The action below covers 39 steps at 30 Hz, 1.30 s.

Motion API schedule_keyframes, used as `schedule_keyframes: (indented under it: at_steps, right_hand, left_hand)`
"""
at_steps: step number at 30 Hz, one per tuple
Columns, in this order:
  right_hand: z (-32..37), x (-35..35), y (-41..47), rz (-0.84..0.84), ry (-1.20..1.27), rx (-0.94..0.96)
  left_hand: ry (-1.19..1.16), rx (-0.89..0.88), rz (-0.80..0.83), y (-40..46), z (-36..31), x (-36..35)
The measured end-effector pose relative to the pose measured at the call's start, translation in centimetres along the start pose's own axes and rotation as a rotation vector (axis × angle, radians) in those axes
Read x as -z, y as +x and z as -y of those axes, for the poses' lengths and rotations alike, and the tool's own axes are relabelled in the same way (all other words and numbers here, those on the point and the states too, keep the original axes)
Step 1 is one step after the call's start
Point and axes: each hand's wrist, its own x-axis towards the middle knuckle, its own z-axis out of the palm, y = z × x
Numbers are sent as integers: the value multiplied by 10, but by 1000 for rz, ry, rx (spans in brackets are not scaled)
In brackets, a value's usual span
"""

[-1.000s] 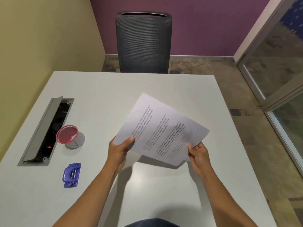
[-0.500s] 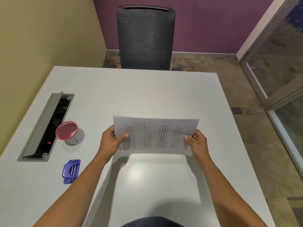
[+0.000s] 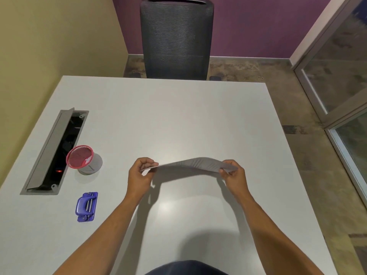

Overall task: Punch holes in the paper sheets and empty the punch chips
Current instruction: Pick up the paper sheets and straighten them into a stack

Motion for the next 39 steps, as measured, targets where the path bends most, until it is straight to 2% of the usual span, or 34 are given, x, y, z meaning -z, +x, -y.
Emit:
schedule_keyframes:
  at_steps: [6,14,19,23,26,29,31,35,39]
  right_hand:
    - [9,1,7,-52,-12,37]
    - [0,-1,-2,-81,-9,-66]
    - [12,0,2,-117,-43,-57]
    - [30,6,3,-113,-106,41]
    - [49,6,5,-93,-178,125]
    - [71,3,6,-49,-247,211]
    - [88,1,5,-18,-313,269]
    - [116,-1,-3,9,-389,408]
    - [116,4,-7,-172,-425,545]
  left_hand:
    - [40,-60,-25,10,-14,-3]
    - [17,63,5,1,-9,-6]
    - [26,-56,-3,7,-25,2]
    - [293,-277,30,14,-53,12]
    - [622,-497,193,19,-79,3]
    - [777,-535,366,15,-98,-18]
    - [789,-502,370,10,-104,-33]
    - [771,-500,240,4,-108,-49]
    - [438,-377,251,6,-102,-42]
